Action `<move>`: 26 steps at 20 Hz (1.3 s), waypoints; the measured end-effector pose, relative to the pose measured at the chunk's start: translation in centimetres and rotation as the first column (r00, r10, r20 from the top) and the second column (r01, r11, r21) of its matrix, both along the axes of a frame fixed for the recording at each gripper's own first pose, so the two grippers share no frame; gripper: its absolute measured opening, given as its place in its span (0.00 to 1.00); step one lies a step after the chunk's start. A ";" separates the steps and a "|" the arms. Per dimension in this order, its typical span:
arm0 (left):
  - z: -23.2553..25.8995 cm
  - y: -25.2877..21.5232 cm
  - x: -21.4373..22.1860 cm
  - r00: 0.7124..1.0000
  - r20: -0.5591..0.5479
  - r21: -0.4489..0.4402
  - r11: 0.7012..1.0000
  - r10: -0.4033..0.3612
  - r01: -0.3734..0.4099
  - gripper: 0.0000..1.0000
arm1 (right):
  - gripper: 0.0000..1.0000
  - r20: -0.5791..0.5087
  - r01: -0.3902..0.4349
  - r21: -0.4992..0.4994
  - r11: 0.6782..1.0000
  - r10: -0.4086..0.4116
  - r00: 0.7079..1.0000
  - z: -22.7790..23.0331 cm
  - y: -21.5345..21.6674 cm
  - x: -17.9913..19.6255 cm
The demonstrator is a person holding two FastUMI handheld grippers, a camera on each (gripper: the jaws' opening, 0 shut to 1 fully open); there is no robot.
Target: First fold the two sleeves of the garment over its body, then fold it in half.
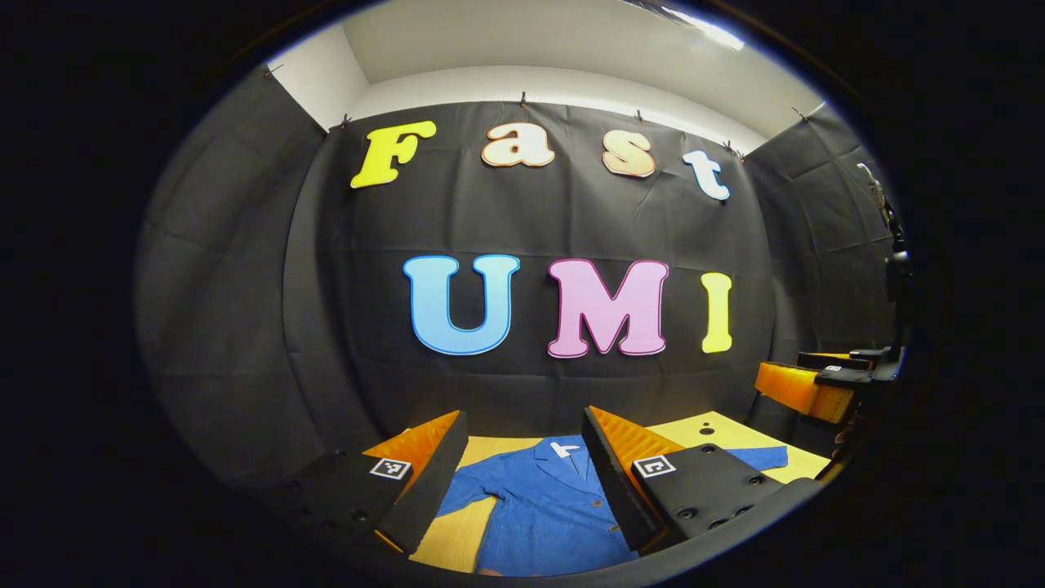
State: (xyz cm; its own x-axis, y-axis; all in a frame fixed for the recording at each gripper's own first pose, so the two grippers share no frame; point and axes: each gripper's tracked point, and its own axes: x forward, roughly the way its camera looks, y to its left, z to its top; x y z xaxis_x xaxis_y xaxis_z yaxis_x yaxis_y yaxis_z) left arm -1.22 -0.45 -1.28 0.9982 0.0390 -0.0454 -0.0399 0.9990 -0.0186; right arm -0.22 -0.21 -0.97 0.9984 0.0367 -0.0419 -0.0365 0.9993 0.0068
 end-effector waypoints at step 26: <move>-1.1 -0.4 1.6 0.999 -0.028 0.001 1.000 0.032 -0.032 0.81 | 0.95 -0.048 -0.031 0.016 0.999 0.031 0.998 -1.6 -0.6 2.6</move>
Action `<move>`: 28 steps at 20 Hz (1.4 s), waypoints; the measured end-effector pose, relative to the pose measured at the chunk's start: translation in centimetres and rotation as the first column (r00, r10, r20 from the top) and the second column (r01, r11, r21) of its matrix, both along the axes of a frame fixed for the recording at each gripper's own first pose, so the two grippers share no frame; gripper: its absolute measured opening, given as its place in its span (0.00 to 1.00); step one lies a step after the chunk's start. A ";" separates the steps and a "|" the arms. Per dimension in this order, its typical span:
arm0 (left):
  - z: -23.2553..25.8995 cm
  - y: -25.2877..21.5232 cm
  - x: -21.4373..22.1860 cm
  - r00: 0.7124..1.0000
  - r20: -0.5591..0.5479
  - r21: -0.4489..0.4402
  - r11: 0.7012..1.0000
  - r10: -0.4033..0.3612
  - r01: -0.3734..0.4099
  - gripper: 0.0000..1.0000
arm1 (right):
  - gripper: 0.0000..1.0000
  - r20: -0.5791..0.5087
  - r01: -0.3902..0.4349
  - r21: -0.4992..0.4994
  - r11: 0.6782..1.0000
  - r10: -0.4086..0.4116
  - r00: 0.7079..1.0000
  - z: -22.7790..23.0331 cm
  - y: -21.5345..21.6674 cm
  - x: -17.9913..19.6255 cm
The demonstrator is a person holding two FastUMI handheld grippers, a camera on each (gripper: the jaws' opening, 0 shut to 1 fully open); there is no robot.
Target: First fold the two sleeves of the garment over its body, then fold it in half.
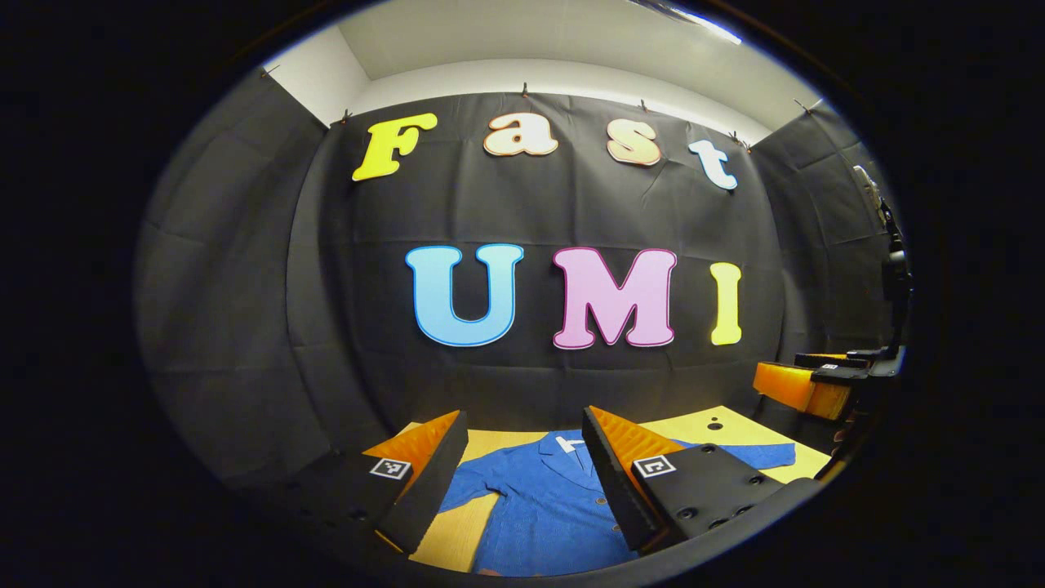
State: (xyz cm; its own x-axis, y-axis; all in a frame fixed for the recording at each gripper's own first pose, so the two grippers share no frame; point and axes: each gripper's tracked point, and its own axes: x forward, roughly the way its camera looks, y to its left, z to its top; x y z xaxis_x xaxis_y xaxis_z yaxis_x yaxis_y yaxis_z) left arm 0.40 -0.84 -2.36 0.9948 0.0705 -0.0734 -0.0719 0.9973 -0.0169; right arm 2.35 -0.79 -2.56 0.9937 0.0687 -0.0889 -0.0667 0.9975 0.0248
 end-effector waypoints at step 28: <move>-4.8 -1.9 5.3 0.987 -0.134 -0.059 0.994 0.084 -0.093 0.81 | 0.96 -0.461 0.299 0.042 0.953 -0.247 0.852 -16.8 -17.8 8.4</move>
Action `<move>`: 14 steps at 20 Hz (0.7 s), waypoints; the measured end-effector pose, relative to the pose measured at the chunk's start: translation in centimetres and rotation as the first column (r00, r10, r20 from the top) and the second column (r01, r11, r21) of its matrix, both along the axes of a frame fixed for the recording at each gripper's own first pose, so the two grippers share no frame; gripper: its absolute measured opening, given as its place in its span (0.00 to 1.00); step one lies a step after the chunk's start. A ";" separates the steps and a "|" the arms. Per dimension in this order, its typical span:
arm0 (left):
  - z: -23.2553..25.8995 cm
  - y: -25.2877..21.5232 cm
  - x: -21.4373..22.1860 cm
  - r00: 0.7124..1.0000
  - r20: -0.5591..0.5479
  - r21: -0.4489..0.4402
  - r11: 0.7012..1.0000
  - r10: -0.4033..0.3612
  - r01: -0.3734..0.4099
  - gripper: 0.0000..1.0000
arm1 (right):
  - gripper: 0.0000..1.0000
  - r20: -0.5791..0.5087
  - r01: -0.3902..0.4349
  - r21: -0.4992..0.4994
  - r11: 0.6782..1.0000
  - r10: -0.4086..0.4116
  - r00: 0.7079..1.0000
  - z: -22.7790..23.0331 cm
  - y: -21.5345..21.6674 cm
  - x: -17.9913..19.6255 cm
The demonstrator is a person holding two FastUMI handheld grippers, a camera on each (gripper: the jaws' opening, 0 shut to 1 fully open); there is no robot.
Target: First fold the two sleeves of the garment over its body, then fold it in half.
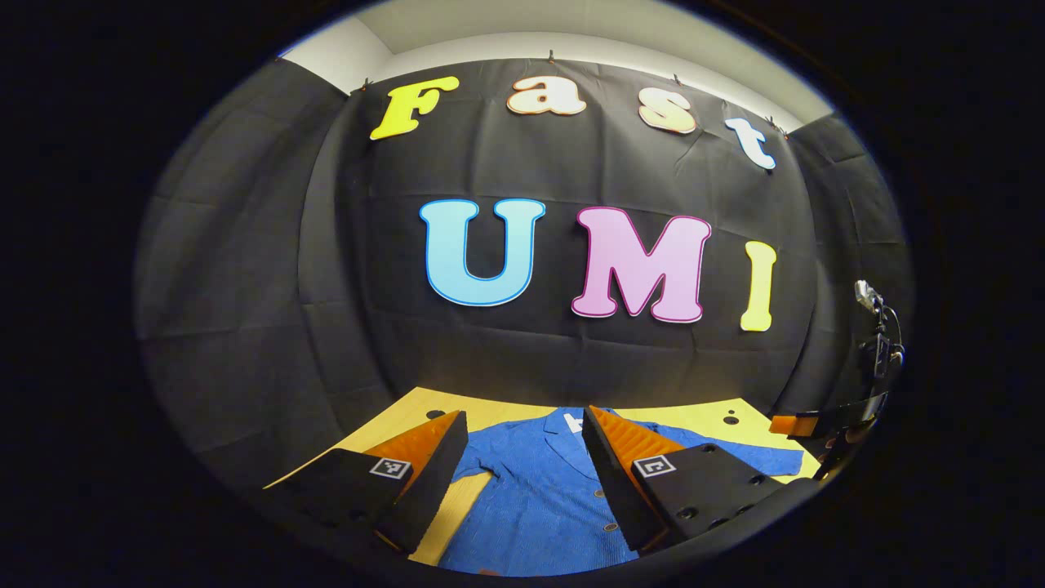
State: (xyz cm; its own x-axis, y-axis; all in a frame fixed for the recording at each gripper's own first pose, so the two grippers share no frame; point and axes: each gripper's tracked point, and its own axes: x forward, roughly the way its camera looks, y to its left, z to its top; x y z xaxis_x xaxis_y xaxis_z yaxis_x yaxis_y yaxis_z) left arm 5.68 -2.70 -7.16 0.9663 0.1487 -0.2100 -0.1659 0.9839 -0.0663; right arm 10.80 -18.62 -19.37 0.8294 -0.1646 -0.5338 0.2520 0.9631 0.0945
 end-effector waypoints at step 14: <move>-1.2 -6.8 5.9 0.995 -0.077 -0.046 0.997 -0.065 0.062 0.81 | 0.98 -0.437 0.367 -0.099 0.925 -0.372 0.819 -15.0 -21.1 -2.4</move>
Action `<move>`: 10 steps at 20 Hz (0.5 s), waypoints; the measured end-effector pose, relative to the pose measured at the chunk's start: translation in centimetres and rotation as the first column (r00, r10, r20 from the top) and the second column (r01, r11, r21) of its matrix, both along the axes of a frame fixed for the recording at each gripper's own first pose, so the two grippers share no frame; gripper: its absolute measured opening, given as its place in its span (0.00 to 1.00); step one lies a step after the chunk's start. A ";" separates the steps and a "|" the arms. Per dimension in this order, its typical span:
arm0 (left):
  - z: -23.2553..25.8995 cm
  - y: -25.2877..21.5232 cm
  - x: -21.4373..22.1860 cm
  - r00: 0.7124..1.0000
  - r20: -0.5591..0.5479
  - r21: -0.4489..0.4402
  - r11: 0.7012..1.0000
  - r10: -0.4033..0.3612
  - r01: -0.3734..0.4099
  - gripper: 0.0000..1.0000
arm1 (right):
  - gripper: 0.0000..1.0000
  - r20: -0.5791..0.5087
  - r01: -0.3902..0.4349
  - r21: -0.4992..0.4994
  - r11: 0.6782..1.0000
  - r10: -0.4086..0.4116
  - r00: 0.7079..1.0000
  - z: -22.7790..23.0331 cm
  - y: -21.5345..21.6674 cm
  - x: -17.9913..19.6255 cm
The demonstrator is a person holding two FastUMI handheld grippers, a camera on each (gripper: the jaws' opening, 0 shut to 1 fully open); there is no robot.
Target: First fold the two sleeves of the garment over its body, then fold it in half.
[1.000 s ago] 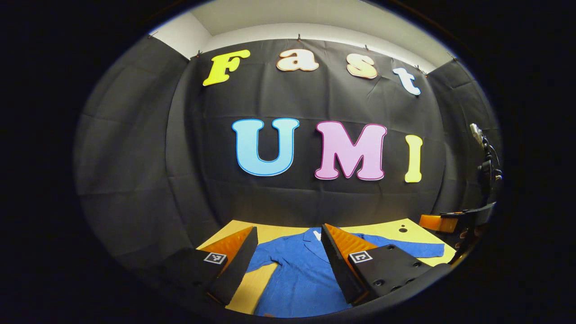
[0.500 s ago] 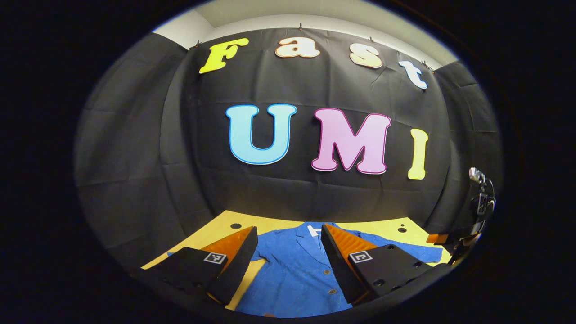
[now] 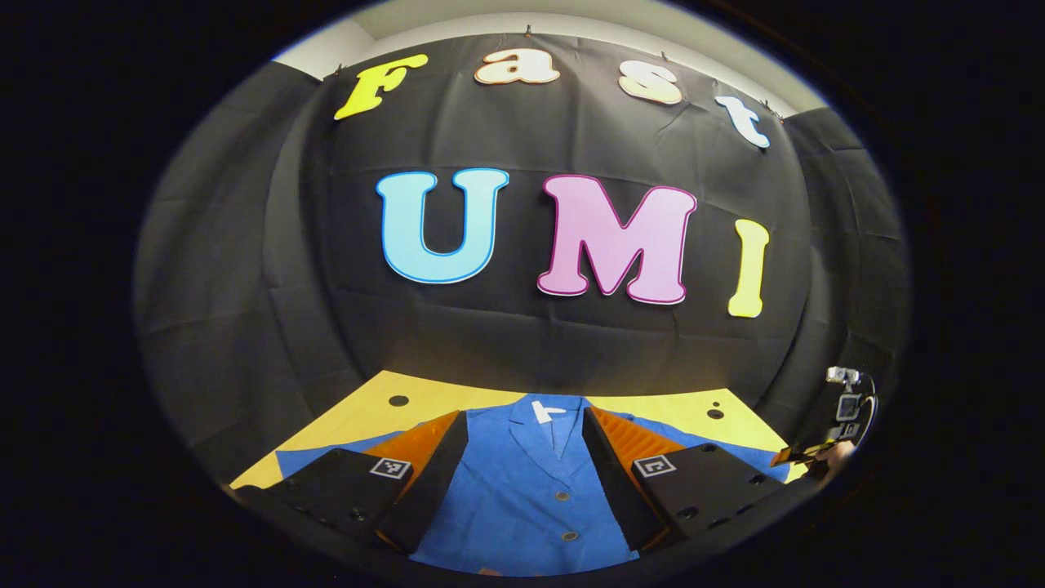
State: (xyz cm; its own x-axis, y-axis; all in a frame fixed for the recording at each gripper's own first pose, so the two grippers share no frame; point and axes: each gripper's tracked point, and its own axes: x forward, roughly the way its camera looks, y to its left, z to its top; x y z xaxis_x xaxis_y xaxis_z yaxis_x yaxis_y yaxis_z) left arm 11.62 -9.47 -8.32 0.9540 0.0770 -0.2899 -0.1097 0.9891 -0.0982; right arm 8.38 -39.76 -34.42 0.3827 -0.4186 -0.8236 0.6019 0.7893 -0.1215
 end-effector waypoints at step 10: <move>-0.6 -2.7 1.0 0.999 -0.033 0.014 0.999 -0.043 0.044 0.81 | 0.98 -0.078 0.145 0.087 0.986 -0.138 0.987 -4.1 -2.9 -2.7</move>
State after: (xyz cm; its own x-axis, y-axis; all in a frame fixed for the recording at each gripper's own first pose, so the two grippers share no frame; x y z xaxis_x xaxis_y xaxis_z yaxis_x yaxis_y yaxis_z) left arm 12.61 -12.13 -8.89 0.9466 0.0401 -0.3199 -0.0693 0.9943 -0.0804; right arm 5.65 -42.66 -38.52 0.2634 -0.3857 -0.8842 0.7007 0.7065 -0.0995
